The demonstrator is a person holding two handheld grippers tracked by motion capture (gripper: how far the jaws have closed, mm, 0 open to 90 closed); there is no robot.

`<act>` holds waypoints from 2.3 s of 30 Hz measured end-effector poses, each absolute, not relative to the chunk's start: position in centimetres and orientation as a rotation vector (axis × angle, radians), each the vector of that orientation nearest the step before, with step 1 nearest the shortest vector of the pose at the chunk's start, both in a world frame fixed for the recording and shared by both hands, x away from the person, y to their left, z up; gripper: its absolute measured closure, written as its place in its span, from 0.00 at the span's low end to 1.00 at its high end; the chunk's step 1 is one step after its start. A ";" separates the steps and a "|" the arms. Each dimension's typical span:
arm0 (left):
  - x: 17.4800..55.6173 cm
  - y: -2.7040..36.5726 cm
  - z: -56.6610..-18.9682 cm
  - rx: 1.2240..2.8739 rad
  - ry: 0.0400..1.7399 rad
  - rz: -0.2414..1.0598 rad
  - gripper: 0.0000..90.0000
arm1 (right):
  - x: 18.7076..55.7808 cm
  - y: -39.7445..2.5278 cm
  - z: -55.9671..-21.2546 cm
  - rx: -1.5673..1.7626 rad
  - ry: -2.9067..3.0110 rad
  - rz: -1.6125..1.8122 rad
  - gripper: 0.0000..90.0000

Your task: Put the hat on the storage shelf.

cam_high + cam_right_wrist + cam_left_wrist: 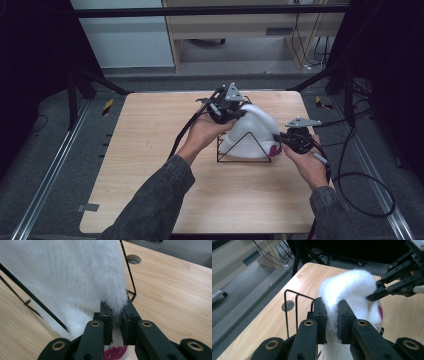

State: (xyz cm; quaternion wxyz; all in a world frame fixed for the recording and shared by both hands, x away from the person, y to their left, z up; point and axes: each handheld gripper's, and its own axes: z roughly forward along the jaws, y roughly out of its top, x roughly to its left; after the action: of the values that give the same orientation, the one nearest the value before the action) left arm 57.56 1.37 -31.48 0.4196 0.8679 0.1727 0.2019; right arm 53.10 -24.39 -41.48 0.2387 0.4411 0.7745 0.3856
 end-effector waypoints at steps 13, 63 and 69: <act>57.6 1.2 -31.4 2.176 0.439 0.507 0.88 | 53.9 -25.0 -40.8 1.214 2.089 1.032 0.91; 54.3 6.7 -31.0 2.099 0.548 0.465 0.08 | 46.9 -23.7 -41.7 1.262 2.048 1.054 0.18; 53.2 8.7 -32.0 2.106 0.556 0.459 0.07 | 45.4 -22.9 -42.2 1.219 2.091 1.072 0.15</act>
State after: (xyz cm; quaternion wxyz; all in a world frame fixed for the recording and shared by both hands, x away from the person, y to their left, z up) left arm 53.24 8.66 -32.04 0.4422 0.8486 0.2241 0.1849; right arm 45.43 -22.86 -42.17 0.2445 0.4466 0.7659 0.3926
